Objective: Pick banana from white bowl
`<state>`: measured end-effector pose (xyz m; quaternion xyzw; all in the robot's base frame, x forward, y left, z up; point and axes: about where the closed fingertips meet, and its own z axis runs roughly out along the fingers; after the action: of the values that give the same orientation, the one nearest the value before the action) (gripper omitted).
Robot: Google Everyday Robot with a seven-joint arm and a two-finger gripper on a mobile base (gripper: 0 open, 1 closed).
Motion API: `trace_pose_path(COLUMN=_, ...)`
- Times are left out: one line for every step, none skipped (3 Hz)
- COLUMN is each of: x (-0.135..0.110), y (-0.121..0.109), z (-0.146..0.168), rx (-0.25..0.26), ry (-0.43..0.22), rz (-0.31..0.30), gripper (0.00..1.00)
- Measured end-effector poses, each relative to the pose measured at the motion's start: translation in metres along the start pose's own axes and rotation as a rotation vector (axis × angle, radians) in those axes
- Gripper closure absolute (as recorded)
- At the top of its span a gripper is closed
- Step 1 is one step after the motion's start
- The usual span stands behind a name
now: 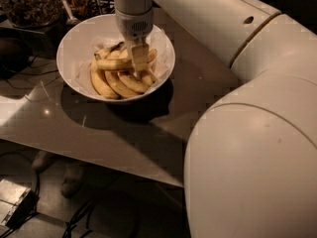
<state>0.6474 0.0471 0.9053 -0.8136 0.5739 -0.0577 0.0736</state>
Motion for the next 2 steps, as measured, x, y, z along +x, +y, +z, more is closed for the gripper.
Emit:
trace_pose_path(x=-0.006, y=0.019, z=-0.02, rx=0.081, ry=-0.109, rz=0.02, gripper=1.0)
trace_pose_path(x=-0.004, y=0.06, z=-0.045, rx=0.184, ry=-0.237, rz=0.046, gripper=1.0)
